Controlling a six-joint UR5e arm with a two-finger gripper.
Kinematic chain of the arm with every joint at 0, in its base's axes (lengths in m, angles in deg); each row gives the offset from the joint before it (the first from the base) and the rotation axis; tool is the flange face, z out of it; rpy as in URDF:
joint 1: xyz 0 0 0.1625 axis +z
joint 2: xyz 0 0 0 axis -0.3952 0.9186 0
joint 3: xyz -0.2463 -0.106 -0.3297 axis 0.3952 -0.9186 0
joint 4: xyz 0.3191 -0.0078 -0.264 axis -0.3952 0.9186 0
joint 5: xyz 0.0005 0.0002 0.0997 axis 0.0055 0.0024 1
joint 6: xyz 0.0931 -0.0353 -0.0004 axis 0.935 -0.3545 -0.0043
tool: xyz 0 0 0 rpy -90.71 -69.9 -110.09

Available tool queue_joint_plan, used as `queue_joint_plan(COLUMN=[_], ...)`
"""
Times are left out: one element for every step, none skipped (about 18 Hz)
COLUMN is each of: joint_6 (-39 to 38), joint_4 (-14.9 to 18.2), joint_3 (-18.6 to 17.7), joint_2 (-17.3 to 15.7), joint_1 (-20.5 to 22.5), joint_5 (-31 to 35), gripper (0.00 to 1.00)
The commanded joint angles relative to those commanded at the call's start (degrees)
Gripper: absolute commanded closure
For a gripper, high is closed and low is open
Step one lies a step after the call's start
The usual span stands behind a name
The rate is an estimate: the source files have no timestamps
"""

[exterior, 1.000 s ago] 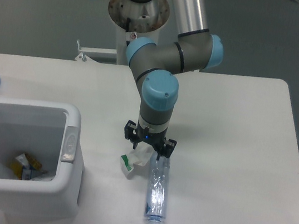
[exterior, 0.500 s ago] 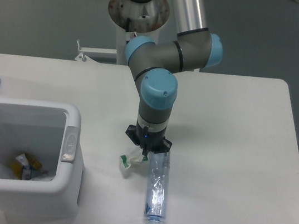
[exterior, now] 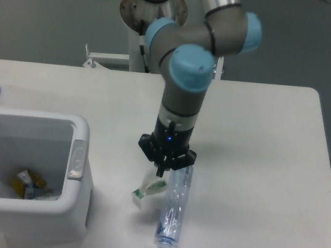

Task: Place the trash in the trash can
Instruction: 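Close the gripper on the crumpled paper wrapper, then carry the wrapper over the white bin and open the gripper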

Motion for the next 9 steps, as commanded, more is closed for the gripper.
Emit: queue_joint_plan(joint_6=[-2.8,-5.3,-7.4,-9.6,-11.4,-12.8,-14.0,-14.8,-15.3], joint_4=[-0.1,-0.1,-0.2,-0.2,-0.3,-0.3,-0.3,-0.3,-0.2], joint_3=[2.4,4.7,7.1,9.1,10.3,11.3,11.6,11.5,11.4], joint_2=[0.0,0.0,0.0,-0.1,-0.2,-0.3,-1.0,-2.2,-3.1], joint_1=[0.1,0.1,0.1,0.0,-0.1,-0.4,-0.7,-1.6,-3.1], joint_5=[0.0,-0.1,-0.4,-1.1,-1.9,-2.7,-3.1,-3.1,-3.3], gripper=[1.0,1.0,1.0,1.0,1.0,1.0,1.0,1.0,1.0])
